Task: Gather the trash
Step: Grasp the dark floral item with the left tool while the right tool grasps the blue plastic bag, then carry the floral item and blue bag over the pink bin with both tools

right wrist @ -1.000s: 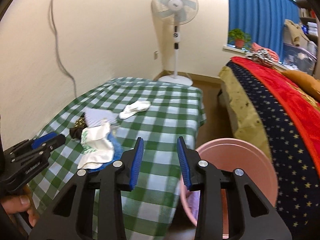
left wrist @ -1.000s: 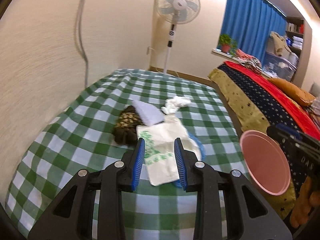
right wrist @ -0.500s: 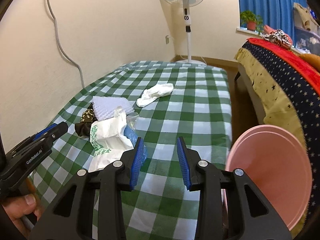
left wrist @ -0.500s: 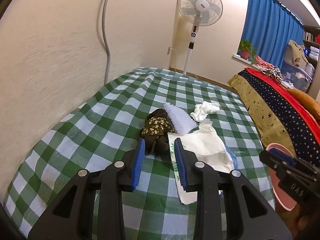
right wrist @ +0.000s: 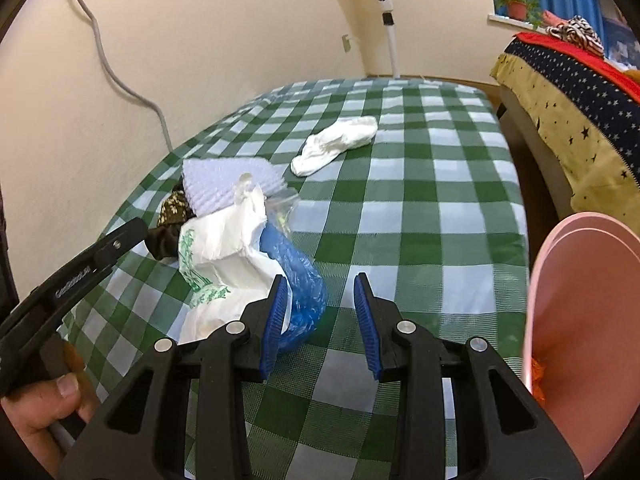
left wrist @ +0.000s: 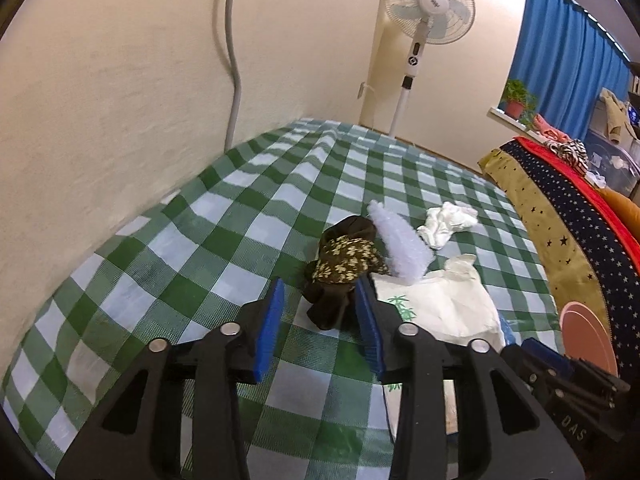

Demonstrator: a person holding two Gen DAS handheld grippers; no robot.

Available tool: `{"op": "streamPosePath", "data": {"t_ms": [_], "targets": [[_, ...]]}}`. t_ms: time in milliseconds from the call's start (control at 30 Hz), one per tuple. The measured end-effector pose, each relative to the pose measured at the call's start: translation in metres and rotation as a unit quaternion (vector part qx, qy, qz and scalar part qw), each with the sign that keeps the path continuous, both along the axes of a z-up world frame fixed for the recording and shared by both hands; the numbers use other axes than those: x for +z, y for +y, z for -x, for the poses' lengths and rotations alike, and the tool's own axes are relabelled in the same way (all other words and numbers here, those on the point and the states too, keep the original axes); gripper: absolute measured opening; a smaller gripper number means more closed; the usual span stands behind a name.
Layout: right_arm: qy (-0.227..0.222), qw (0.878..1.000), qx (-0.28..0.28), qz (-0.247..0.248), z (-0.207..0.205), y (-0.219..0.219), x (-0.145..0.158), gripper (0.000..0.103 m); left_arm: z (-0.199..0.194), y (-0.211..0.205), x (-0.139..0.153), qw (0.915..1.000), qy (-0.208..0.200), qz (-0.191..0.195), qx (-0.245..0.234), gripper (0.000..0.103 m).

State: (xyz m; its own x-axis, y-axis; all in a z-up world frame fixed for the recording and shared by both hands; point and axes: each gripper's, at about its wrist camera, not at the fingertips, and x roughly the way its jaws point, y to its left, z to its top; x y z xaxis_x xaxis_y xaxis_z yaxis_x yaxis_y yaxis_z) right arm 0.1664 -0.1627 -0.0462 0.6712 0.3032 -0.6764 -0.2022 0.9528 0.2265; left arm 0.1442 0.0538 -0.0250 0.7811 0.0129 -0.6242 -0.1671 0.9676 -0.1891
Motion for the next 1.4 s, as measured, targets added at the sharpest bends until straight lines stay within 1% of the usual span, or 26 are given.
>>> {"op": "streamPosePath", "data": {"t_ms": [67, 100, 133, 233, 300, 333, 400, 433, 467, 567, 633, 800, 833, 1167, 1400], "targets": [[0.001, 1.0, 0.003, -0.002, -0.001, 0.001, -0.002, 0.034, -0.005, 0.003, -0.003, 0.9999, 0.006, 0.009, 0.002, 0.041], [0.003, 1.0, 0.005, -0.004, -0.001, 0.0, -0.002, 0.031, -0.006, 0.003, -0.005, 0.9999, 0.008, 0.012, 0.001, 0.042], [0.003, 1.0, 0.006, -0.006, -0.001, 0.0, -0.002, 0.029, -0.009, 0.004, -0.007, 0.9998, 0.013, 0.016, 0.0, 0.046], [0.001, 1.0, 0.01, -0.008, -0.001, 0.0, -0.001, 0.024, -0.014, 0.004, -0.012, 0.9993, 0.023, 0.03, -0.005, 0.046], [0.0, 1.0, 0.014, -0.007, -0.001, 0.001, 0.0, 0.016, -0.018, 0.003, -0.015, 0.999, 0.033, 0.03, -0.005, 0.046], [-0.002, 1.0, 0.016, -0.006, 0.0, 0.002, 0.0, 0.014, -0.019, 0.003, -0.016, 0.9988, 0.035, 0.034, -0.006, 0.046], [-0.006, 1.0, 0.019, -0.003, 0.001, 0.003, 0.002, 0.005, -0.021, 0.003, -0.018, 0.9983, 0.039, 0.041, -0.01, 0.046], [-0.009, 1.0, 0.02, -0.002, 0.002, 0.003, 0.003, 0.003, -0.022, 0.002, -0.019, 0.9981, 0.043, 0.042, -0.013, 0.045], [-0.012, 1.0, 0.021, 0.0, 0.003, 0.004, 0.004, 0.002, -0.022, 0.002, -0.019, 0.998, 0.044, 0.044, -0.014, 0.038], [-0.02, 1.0, 0.021, 0.0, 0.006, 0.003, 0.009, 0.001, -0.023, 0.0, -0.019, 0.9977, 0.047, 0.047, -0.016, 0.022], [-0.025, 0.999, 0.02, -0.005, 0.009, 0.0, 0.013, 0.001, -0.022, -0.001, -0.017, 0.9977, 0.046, 0.046, -0.018, 0.016], [-0.053, 0.998, 0.018, -0.012, 0.019, -0.005, 0.029, 0.001, -0.017, -0.001, -0.009, 0.9983, 0.039, 0.04, -0.017, 0.011], [-0.058, 0.998, 0.019, -0.012, 0.021, -0.005, 0.031, 0.0, -0.015, -0.001, -0.007, 0.9984, 0.038, 0.038, -0.017, 0.008], [-0.113, 0.993, 0.024, -0.015, 0.047, -0.007, 0.065, 0.0, 0.005, 0.0, 0.014, 0.999, 0.017, 0.03, -0.028, 0.006], [-0.136, 0.99, 0.015, -0.014, 0.065, -0.014, 0.082, 0.0, 0.025, 0.002, 0.031, 0.9992, 0.0, 0.023, -0.032, 0.006]]}}
